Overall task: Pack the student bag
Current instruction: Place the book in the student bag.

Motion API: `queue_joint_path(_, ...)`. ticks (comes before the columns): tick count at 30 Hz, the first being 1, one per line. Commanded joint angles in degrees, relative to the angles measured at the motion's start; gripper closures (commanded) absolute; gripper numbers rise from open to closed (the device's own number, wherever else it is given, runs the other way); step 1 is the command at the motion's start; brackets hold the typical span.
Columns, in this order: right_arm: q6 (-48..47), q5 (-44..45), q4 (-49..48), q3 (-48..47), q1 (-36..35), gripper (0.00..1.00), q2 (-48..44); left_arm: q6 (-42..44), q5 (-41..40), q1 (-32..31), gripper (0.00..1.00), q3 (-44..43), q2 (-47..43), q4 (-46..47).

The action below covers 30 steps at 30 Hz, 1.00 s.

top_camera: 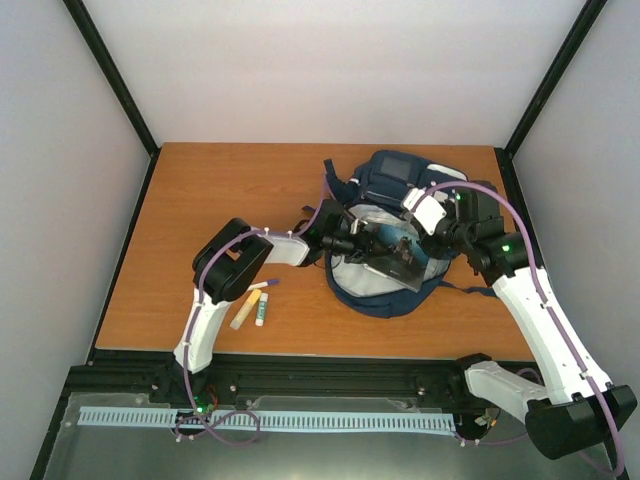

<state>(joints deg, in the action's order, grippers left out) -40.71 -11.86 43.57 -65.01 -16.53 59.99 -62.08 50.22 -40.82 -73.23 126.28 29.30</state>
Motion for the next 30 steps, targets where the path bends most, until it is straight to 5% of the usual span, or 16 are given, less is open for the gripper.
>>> queue_joint_path(1,0.7,-1.6,-4.8,1.5,-0.3,0.97,-3.5,6.0,-0.4,3.1,0.92,-3.4,0.0,-2.6)
queue_joint_path(5,2.1,-1.0,-6.9,5.2,-0.3,0.97,-4.7,9.1,-3.2,3.5,0.58,-2.7,-2.7,-8.8)
queue_joint_path(14,6.2,-1.8,-11.7,9.0,-0.3,0.97,-5.1,10.8,-12.2,3.5,0.35,4.9,-14.2,-14.5)
queue_joint_path(26,8.5,-1.4,-14.5,8.6,-0.3,0.97,-3.7,14.5,-27.2,-0.9,0.30,16.5,-29.9,-20.7)
queue_joint_path(30,9.3,-2.8,-15.7,9.7,-0.3,0.97,-2.9,17.1,-28.4,-6.6,0.46,16.3,-28.0,-19.4)
